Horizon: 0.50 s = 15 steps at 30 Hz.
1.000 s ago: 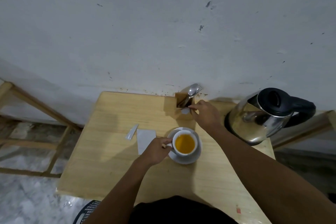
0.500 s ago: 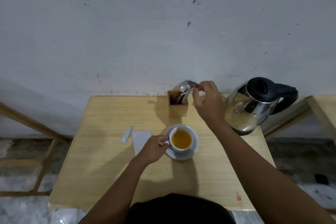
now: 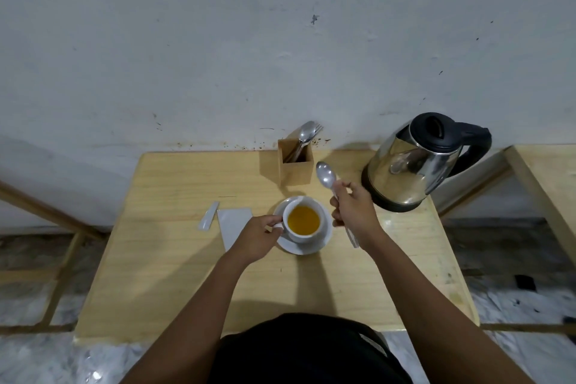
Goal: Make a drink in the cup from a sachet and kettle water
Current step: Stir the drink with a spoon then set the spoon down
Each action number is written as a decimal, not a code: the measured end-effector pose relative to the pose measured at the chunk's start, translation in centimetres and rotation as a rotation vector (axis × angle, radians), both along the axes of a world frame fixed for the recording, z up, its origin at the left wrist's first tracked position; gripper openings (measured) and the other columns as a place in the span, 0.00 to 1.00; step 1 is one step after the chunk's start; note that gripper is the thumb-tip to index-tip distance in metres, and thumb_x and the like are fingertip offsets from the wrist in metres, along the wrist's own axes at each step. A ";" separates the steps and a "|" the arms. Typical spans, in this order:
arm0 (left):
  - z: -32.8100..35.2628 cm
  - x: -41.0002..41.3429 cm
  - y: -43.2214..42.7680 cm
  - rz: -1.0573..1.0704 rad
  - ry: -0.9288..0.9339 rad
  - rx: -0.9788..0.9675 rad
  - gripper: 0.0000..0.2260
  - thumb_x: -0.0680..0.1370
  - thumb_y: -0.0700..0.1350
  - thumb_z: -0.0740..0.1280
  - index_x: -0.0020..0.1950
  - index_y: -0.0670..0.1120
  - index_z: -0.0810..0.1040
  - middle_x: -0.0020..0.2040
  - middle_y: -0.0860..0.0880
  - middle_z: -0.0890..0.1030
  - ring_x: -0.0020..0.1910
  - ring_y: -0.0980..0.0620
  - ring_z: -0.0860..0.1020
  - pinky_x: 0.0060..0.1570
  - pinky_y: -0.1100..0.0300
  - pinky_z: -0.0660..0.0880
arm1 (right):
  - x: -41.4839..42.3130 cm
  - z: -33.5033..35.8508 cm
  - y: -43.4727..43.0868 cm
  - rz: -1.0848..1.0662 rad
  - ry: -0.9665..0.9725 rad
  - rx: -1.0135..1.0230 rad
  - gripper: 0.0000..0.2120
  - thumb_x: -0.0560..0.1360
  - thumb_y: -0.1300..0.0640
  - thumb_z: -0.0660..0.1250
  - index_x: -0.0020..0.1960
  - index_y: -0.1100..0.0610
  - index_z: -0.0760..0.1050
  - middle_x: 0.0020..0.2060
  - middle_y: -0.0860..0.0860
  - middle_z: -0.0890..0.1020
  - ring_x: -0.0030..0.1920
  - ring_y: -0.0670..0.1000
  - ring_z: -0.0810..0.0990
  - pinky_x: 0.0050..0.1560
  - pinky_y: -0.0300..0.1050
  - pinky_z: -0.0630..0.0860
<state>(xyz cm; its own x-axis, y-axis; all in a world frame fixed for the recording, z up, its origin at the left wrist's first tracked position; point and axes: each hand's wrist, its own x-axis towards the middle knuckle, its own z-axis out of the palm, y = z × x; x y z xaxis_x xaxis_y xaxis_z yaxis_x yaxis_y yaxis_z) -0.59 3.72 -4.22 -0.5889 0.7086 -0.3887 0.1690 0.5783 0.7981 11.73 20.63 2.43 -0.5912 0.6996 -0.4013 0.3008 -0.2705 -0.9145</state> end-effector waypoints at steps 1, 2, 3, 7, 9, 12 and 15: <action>0.0 0.0 0.0 0.000 0.004 0.003 0.16 0.79 0.45 0.64 0.66 0.45 0.76 0.60 0.46 0.81 0.53 0.46 0.81 0.51 0.61 0.73 | 0.5 -0.4 -0.1 0.037 -0.045 -0.015 0.07 0.81 0.54 0.60 0.54 0.56 0.74 0.31 0.51 0.71 0.23 0.45 0.66 0.25 0.41 0.67; 0.0 0.1 0.1 0.001 0.012 0.006 0.16 0.79 0.45 0.64 0.66 0.45 0.76 0.60 0.46 0.82 0.53 0.46 0.81 0.51 0.60 0.73 | 0.9 -0.8 -0.2 0.069 -0.072 -0.032 0.07 0.81 0.55 0.60 0.54 0.56 0.75 0.31 0.50 0.71 0.24 0.45 0.66 0.25 0.40 0.64; 0.0 0.2 0.1 0.004 0.021 0.009 0.16 0.79 0.45 0.64 0.66 0.45 0.76 0.59 0.46 0.81 0.53 0.47 0.81 0.51 0.60 0.74 | 1.4 -1.0 -0.4 0.099 -0.081 -0.050 0.08 0.80 0.57 0.60 0.56 0.56 0.76 0.31 0.50 0.71 0.25 0.45 0.66 0.26 0.40 0.63; -0.1 0.7 0.1 0.031 0.049 0.039 0.14 0.79 0.44 0.63 0.64 0.45 0.77 0.58 0.48 0.80 0.52 0.49 0.79 0.50 0.60 0.73 | 2.9 -1.4 -1.1 0.225 -0.121 0.011 0.11 0.81 0.59 0.61 0.62 0.50 0.73 0.33 0.48 0.76 0.30 0.45 0.70 0.32 0.41 0.68; -0.1 0.9 0.1 0.030 0.073 0.049 0.13 0.80 0.43 0.62 0.64 0.45 0.77 0.57 0.49 0.79 0.51 0.51 0.78 0.49 0.63 0.71 | 3.5 -1.4 -1.5 0.288 -0.111 0.111 0.10 0.82 0.59 0.59 0.56 0.53 0.78 0.34 0.49 0.77 0.30 0.44 0.71 0.31 0.40 0.70; -0.2 1.0 0.2 0.025 0.102 0.063 0.13 0.80 0.42 0.61 0.64 0.45 0.77 0.53 0.50 0.77 0.48 0.52 0.75 0.45 0.65 0.69 | 3.9 -1.6 -1.7 0.323 -0.155 0.186 0.12 0.82 0.60 0.57 0.51 0.58 0.79 0.33 0.50 0.77 0.26 0.44 0.68 0.24 0.36 0.67; -0.2 0.9 0.3 0.016 0.134 0.065 0.13 0.80 0.41 0.61 0.63 0.46 0.77 0.51 0.50 0.77 0.47 0.52 0.75 0.47 0.63 0.68 | 4.0 -1.9 -1.7 0.345 -0.219 0.243 0.12 0.82 0.59 0.60 0.48 0.63 0.79 0.35 0.56 0.79 0.23 0.45 0.66 0.22 0.34 0.63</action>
<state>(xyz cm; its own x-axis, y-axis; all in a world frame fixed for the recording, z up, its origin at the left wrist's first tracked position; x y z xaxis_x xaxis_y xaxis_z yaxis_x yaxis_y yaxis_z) 0.33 4.00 -4.43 -0.6441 0.7196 -0.2596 0.2672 0.5296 0.8050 15.69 18.96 0.51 -0.7252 0.5663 -0.3915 0.5283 0.0931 -0.8439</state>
